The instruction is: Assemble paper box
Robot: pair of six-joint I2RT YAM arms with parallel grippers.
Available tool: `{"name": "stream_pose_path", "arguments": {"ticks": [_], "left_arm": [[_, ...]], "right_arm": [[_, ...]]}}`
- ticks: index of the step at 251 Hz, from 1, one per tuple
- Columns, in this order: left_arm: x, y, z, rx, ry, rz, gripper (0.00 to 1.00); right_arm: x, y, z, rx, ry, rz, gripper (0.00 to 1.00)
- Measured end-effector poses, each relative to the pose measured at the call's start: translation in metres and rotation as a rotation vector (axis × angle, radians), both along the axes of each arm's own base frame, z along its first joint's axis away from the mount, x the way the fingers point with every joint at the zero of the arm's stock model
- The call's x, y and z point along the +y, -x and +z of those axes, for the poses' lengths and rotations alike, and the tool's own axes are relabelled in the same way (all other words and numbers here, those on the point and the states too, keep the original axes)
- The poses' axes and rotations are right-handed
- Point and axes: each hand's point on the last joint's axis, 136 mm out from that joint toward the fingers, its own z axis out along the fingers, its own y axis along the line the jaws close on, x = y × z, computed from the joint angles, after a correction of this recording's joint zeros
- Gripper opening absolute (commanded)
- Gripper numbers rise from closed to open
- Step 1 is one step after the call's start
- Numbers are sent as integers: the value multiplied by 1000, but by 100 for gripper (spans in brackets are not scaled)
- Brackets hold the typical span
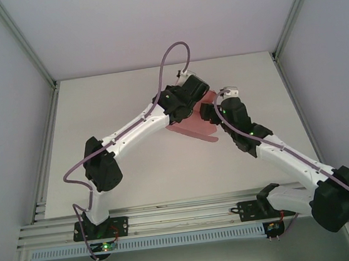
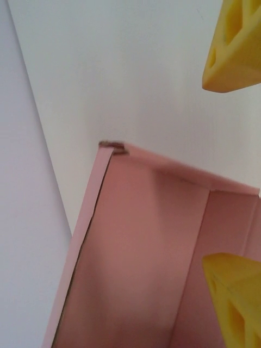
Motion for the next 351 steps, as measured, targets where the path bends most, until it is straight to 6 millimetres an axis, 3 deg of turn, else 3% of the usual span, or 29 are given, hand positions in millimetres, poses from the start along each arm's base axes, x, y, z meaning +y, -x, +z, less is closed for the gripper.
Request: {"name": "stream_pose_path", "arguments": {"ticks": [36, 52, 98, 144, 184, 205, 236, 300, 351], "left_arm": [[-3, 3, -8, 25, 33, 2, 0], [-3, 4, -13, 37, 37, 2, 0], [-2, 8, -23, 60, 44, 10, 0], [2, 10, -23, 58, 62, 33, 0], [7, 11, -16, 32, 93, 61, 0], [12, 10, -12, 0, 83, 98, 7], [24, 9, -9, -36, 42, 207, 0], [45, 16, -23, -72, -12, 410, 0], [53, 20, -23, -78, -27, 442, 0]], "right_arm": [[-1, -10, -5, -14, 0, -30, 60], [1, -15, -11, -11, 7, -36, 47], [3, -24, -30, 34, 46, -50, 26], [4, -27, -24, 8, 14, -56, 0], [6, -29, -12, -31, -2, -50, 0], [6, -28, -9, -41, -3, -51, 0], [13, -25, -2, -59, -7, -39, 0], [24, -21, 2, -64, -15, -1, 0], [34, -18, 4, -67, -28, 49, 0]]}}
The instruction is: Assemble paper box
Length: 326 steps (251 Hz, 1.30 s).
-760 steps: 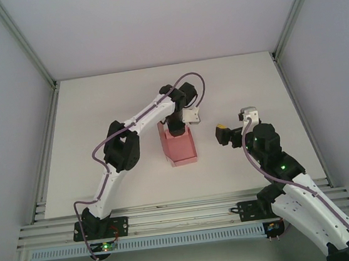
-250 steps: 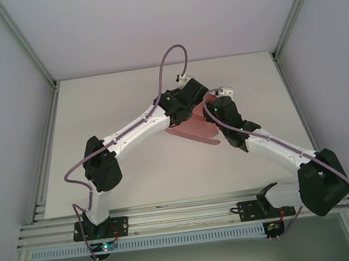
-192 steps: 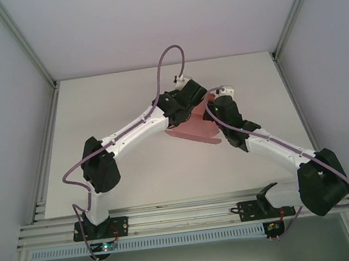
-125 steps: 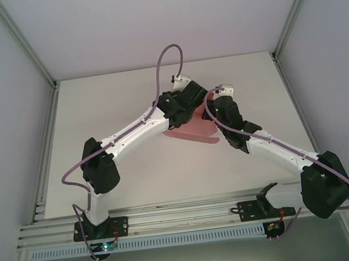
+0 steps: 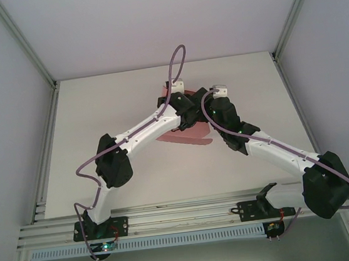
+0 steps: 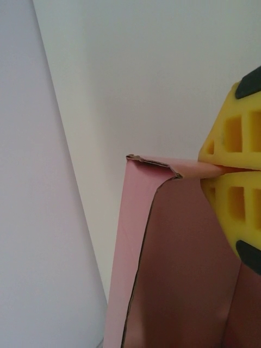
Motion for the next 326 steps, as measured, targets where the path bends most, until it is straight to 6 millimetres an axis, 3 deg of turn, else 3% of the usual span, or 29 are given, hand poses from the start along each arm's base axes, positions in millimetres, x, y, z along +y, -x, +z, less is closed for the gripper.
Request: {"name": "stream_pose_path", "arguments": {"ticks": [23, 58, 83, 90, 94, 123, 149, 205, 232, 268, 326], "left_arm": [[-6, -1, -5, 26, 26, -61, 0], [-11, -1, -14, 113, 140, -206, 0], [-7, -9, -15, 140, 189, -269, 0], [-6, -12, -15, 145, 193, -281, 0], [-6, -14, -16, 150, 193, -291, 0], [-12, -18, -20, 188, 197, -372, 0], [-14, -18, -30, 237, 186, -440, 0], [0, -11, -69, 411, 75, -616, 0], [8, -12, -75, 450, 15, -671, 0], [9, -18, -68, 437, 17, -670, 0], [8, -25, -54, 362, 73, -588, 0]], "right_arm": [[-1, -1, -2, 9, 4, 6, 0], [1, -2, -13, 47, -6, 39, 27], [12, 1, -13, 59, -29, 110, 71], [18, 4, -13, 61, -41, 146, 95], [21, 5, -12, 62, -48, 166, 98], [39, 15, -2, 55, -109, 299, 99], [38, 27, 12, 30, -154, 352, 98], [5, 55, 48, -63, -182, 332, 99], [-16, 66, 53, -94, -167, 265, 98], [-24, 71, 26, -24, -143, 232, 95], [-10, 59, -38, 198, -142, 245, 81]]}}
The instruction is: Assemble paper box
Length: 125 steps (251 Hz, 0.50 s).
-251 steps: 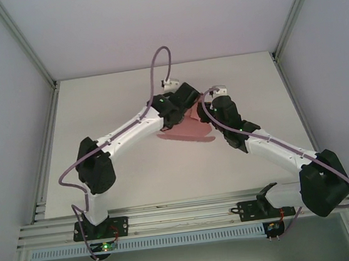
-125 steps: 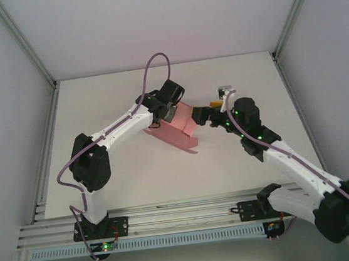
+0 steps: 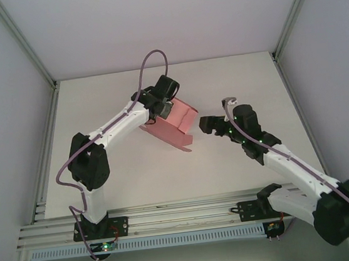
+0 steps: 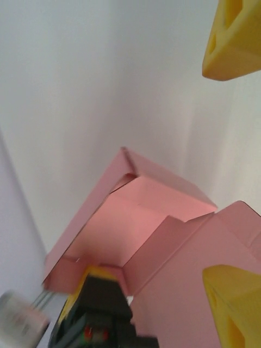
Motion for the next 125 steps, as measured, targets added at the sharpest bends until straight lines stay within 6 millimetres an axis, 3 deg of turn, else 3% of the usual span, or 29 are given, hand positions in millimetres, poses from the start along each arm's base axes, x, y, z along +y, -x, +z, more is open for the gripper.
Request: {"name": "stream_pose_path", "arguments": {"ticks": [37, 76, 125], "left_arm": [[3, 11, 6, -35, 20, 68, 0], [0, 23, 24, -85, 96, 102, 0], [-1, 30, 42, -129, 169, 126, 0]], "right_arm": [[14, -11, -25, 90, -10, 25, 69], [28, -27, -20, 79, -31, 36, 63], [38, -43, -14, 54, -53, 37, 34]]}}
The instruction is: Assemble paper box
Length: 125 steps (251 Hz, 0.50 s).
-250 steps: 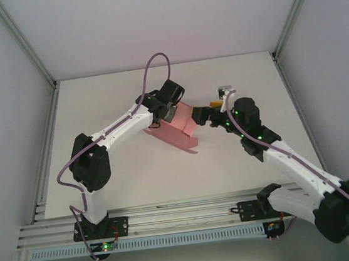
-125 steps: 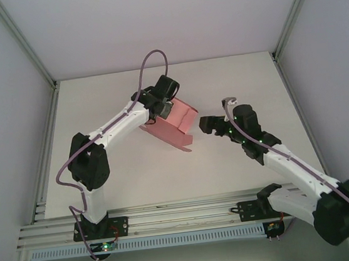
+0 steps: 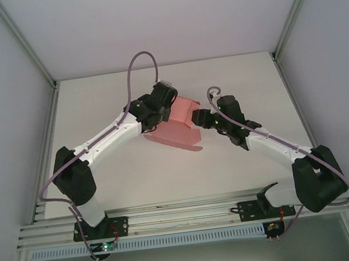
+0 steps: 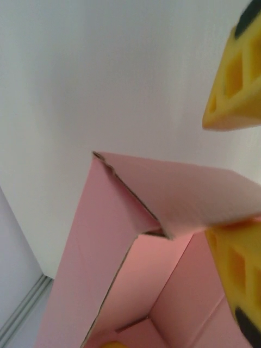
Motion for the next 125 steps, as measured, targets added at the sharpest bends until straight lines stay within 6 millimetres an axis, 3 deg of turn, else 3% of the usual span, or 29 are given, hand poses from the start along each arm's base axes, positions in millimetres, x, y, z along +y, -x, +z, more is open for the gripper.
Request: {"name": "stream_pose_path", "arguments": {"ticks": [29, 93, 125], "left_arm": [[0, 1, -2, -1, 13, 11, 0], [-2, 6, -6, -6, 28, 35, 0], [1, 4, 1, -41, 34, 101, 0]], "right_arm": [[4, -5, -1, -4, 2, 4, 29], [9, -17, -17, 6, 84, -54, 0], [1, -26, -7, -29, 193, -154, 0]]}}
